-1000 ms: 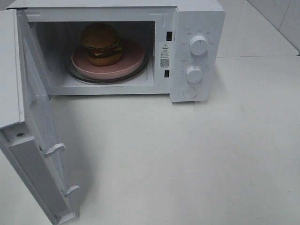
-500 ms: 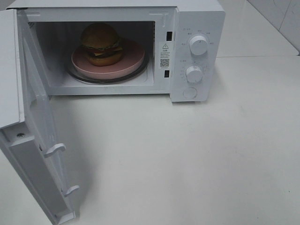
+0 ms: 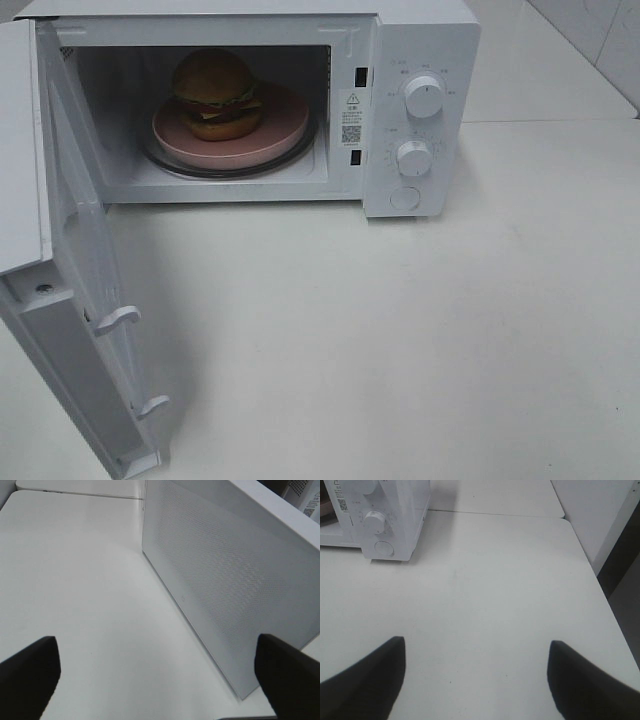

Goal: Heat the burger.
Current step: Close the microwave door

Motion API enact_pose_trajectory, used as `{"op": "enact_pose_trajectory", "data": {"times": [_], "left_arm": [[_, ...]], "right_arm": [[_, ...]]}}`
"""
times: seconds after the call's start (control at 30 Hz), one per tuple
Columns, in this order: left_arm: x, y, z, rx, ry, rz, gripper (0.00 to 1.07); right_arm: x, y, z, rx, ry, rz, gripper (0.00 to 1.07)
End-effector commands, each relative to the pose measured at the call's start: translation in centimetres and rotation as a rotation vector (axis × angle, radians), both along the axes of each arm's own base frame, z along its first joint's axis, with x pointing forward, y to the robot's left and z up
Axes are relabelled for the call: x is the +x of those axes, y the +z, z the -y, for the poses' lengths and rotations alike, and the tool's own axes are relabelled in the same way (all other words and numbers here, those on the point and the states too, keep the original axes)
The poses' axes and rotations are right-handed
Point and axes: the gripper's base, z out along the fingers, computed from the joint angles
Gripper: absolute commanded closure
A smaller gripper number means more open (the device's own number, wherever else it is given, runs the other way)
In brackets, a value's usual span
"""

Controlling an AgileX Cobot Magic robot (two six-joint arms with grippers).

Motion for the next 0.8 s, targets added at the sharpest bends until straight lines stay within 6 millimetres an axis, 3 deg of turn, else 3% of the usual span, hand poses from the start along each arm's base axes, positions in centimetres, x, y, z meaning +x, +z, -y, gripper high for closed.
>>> {"op": "enact_pose_trajectory", "data": {"times": [0.03, 0.8], "left_arm": [[-0.20, 0.10, -0.01, -0.001, -0.004, 0.030, 0.09], [-0.20, 0.10, -0.01, -0.001, -0.004, 0.030, 0.09]], "right_arm": [[-0.34, 0.01, -0.01, 0.000, 0.001, 0.035, 0.34], [-0.34, 0.01, -0.01, 0.000, 0.001, 0.035, 0.34]]}}
